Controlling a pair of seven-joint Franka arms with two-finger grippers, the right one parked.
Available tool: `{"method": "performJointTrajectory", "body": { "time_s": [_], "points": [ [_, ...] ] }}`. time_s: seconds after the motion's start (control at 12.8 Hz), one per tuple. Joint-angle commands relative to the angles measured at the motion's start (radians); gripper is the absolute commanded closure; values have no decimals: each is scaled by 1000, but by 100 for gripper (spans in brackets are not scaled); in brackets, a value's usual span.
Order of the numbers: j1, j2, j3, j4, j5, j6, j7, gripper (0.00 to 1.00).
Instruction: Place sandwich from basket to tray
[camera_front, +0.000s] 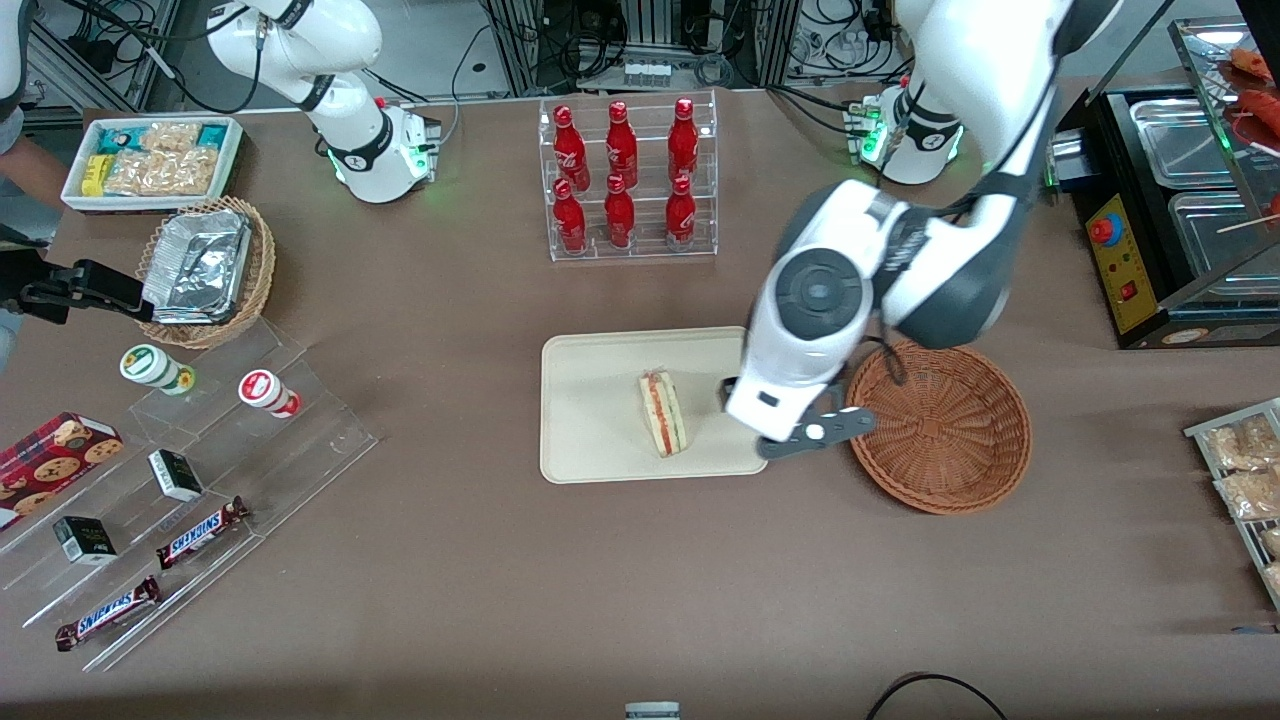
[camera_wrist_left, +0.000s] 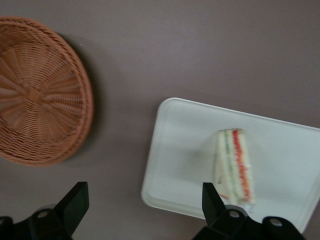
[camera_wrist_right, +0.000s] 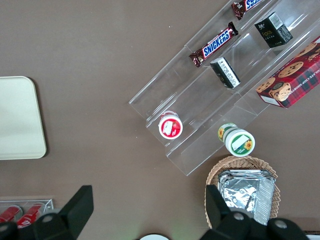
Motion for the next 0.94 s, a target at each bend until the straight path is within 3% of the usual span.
{"method": "performJointTrajectory", "body": {
  "time_s": [0.0,0.63,0.86],
  "points": [
    [91,-113,-5,-138,-31,3,114,0],
    [351,-305,-15,-274,-85,-81,499,0],
    [469,-383,-74,-298,-96,-138,624,0]
  ]
}}
